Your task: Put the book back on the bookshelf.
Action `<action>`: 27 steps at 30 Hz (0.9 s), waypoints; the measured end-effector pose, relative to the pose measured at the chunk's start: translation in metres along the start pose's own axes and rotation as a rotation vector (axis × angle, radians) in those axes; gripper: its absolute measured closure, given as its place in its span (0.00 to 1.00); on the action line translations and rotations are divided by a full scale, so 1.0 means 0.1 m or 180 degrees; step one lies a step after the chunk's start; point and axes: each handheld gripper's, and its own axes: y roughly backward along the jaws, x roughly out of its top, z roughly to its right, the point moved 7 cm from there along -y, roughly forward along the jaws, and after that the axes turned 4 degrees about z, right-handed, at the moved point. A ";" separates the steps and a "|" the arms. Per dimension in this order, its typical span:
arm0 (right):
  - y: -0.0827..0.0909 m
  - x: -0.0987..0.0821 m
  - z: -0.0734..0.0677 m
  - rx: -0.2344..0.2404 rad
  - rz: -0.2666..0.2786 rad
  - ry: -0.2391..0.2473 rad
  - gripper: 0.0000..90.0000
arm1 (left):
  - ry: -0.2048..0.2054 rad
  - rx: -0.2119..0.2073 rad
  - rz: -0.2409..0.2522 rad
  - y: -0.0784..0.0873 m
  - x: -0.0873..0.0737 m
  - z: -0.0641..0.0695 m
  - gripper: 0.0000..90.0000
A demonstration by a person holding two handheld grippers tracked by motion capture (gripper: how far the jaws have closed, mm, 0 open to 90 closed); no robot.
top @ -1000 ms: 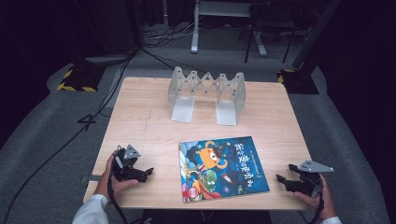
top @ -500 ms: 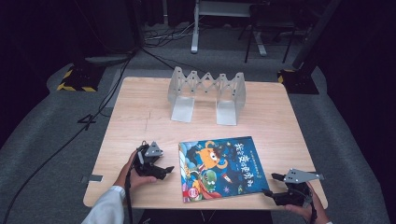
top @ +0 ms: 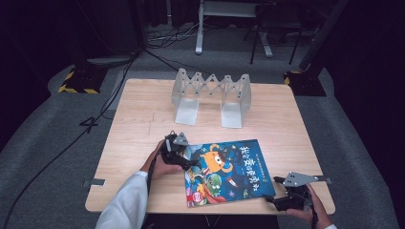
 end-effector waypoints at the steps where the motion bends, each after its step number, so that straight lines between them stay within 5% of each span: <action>1: 0.00 0.00 0.00 0.0005 -0.0003 0.0001 0.20 | -0.0021 -0.0043 0.0014 -0.02 0.02 0.00 0.17; 5: -0.01 0.01 0.00 0.0017 -0.0010 0.0015 0.19 | -0.0137 -0.0040 -0.0023 -0.09 0.07 0.04 0.17; 18: -0.04 0.03 0.03 -0.0027 -0.0021 -0.0026 0.20 | -0.0144 -0.0060 0.0052 -0.05 0.01 0.06 0.17; 27: -0.11 0.13 0.13 -0.0067 0.0039 -0.0042 0.39 | -0.0148 -0.0044 -0.0092 0.12 -0.12 0.07 0.17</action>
